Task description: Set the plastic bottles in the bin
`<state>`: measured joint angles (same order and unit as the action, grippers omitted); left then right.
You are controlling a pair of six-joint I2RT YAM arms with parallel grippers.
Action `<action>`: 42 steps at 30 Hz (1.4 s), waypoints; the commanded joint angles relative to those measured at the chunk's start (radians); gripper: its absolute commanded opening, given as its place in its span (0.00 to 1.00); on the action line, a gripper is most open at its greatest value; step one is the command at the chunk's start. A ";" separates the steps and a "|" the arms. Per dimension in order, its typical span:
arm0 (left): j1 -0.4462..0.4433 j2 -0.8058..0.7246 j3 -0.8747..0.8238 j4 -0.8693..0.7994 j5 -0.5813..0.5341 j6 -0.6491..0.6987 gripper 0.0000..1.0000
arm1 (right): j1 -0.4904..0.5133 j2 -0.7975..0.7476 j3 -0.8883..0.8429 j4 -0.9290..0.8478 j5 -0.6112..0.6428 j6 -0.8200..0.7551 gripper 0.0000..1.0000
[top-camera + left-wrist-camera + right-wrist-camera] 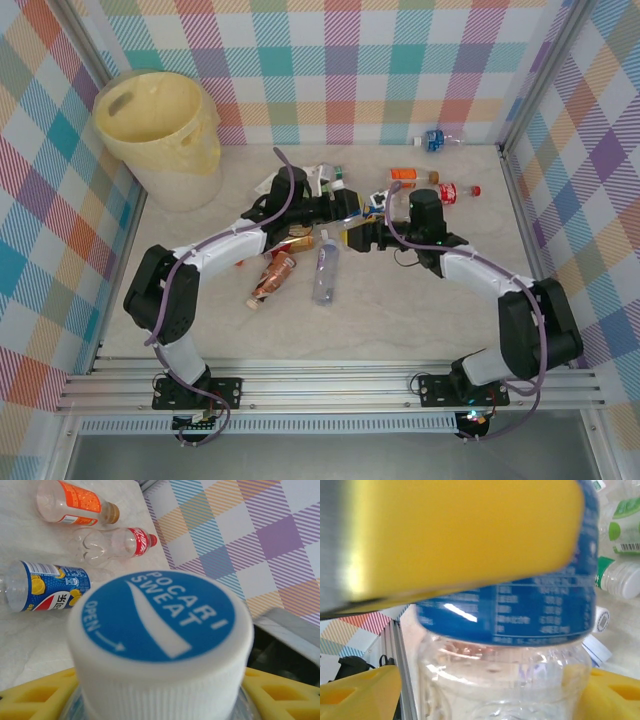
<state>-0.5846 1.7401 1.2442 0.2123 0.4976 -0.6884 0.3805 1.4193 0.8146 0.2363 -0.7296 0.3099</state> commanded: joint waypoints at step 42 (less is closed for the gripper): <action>0.472 -0.180 0.417 -0.126 -1.012 0.537 0.60 | 0.001 -0.437 -0.148 -0.072 0.749 -0.113 1.00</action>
<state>-0.1532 1.5021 1.5864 0.0418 -0.5323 -0.1959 0.3801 1.0080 0.6533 0.1493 0.0086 0.1864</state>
